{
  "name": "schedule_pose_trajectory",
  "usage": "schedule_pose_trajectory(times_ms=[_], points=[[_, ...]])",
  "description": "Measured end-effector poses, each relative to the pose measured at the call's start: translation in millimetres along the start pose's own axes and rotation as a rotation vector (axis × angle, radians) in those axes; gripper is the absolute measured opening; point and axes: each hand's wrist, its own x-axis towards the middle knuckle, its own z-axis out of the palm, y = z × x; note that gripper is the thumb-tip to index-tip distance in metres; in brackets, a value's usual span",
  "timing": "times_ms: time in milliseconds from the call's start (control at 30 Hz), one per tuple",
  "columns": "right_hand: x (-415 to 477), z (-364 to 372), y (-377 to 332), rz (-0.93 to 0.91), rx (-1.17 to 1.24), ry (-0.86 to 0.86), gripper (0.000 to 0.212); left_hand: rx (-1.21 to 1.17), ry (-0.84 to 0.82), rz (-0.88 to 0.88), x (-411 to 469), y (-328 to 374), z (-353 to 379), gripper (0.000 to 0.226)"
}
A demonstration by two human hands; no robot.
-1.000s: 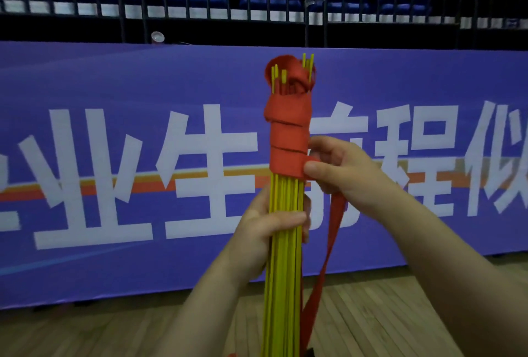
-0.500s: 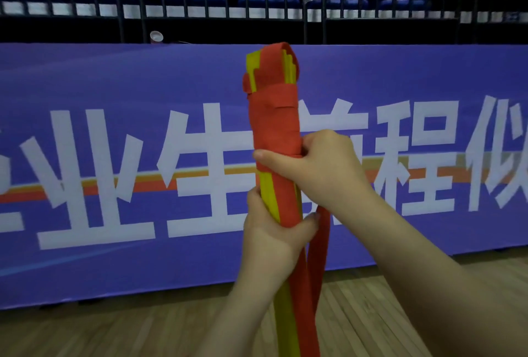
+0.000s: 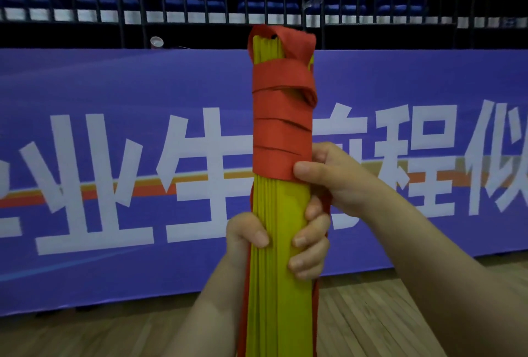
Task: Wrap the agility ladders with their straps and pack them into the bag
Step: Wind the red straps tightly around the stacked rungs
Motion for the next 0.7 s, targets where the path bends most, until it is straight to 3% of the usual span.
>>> schedule_pose_trajectory(times_ms=[100,167,233,300,367,433,533,600,700], points=[[-2.3,5.2,-6.4,0.015,-0.036,0.092,0.021,0.035,0.016,-0.072,-1.1,3.8,-6.3,0.053],[-2.5,8.7,-12.0,0.036,-0.185,0.268,0.015,0.184,0.189,-0.081,-11.8,15.0,-19.2,0.058],[1.7,9.5,-10.5,0.061,-0.649,0.534,0.031,0.333,0.463,-0.003,-22.2,18.7,-31.8,0.065],[8.1,12.4,-9.4,0.151,-1.017,0.697,0.041,0.522,0.674,0.061,-19.3,5.4,-34.4,0.071],[13.7,18.1,-7.7,0.222,-1.123,0.725,0.04,0.896,0.841,0.039,-3.3,-19.9,-30.5,0.068],[15.6,23.9,-4.7,0.227,-1.175,0.673,0.039,1.079,0.995,0.135,14.0,-38.4,-26.0,0.062],[7.4,21.7,-3.2,0.132,-1.116,0.513,0.038,1.014,1.147,0.308,24.3,-38.2,-23.8,0.045],[-2.7,11.1,-6.6,0.094,-0.815,0.414,0.034,1.085,1.186,0.25,20.3,-31.0,-20.8,0.048],[-19.5,-11.2,-11.3,0.161,-0.405,0.314,0.044,1.199,1.111,0.177,12.0,-17.1,-11.5,0.05]])
